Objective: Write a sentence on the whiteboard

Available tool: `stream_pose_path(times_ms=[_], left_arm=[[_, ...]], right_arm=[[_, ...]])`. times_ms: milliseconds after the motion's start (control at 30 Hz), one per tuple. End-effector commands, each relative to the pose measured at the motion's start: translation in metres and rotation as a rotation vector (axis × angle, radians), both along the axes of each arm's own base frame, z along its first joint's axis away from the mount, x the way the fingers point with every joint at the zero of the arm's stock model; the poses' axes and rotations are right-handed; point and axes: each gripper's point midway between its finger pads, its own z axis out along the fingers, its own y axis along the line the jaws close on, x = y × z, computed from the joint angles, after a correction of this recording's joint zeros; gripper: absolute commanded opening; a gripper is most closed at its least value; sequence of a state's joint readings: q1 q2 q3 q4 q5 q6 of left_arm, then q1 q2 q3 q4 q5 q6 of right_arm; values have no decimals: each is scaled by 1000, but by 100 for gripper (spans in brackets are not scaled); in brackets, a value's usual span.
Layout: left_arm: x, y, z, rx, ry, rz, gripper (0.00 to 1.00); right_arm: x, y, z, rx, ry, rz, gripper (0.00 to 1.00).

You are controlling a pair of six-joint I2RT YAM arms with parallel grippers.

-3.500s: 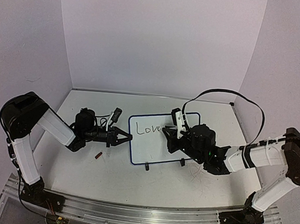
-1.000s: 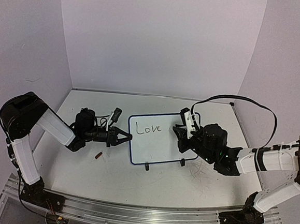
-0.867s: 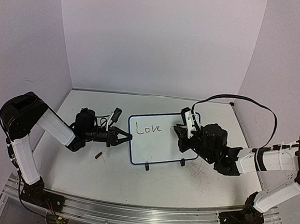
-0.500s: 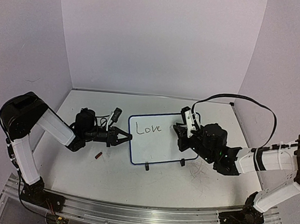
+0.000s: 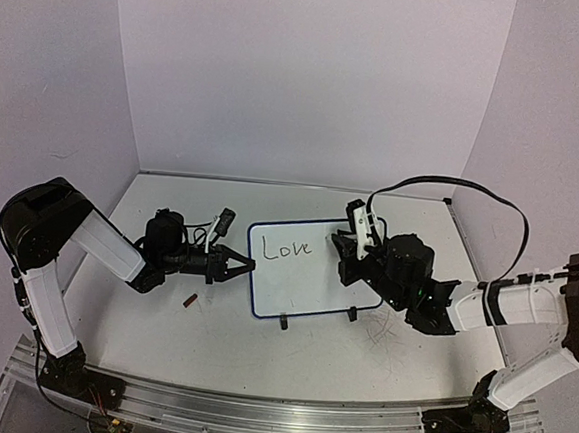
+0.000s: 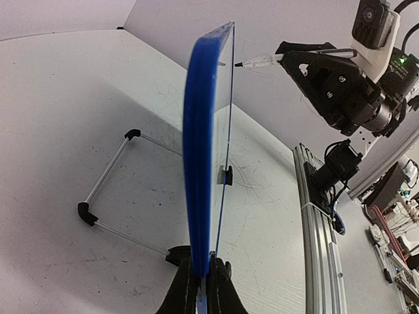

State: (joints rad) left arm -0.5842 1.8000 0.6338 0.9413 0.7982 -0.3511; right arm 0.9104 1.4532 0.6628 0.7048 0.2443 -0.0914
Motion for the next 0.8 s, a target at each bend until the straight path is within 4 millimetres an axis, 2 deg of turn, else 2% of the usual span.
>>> stream_pose_path(times_ms=[0,233,767], left_arm=[[5,2,5,11,-31,26,0],[5,2,8,7,-37,26,0],[6,1,12,4,-43,23,0]], right_arm=[[9,4,26,53,-59,-36,0],[10,1,14,25,-37,-53,0],[-2,-10,-10,21,37,-47,0]])
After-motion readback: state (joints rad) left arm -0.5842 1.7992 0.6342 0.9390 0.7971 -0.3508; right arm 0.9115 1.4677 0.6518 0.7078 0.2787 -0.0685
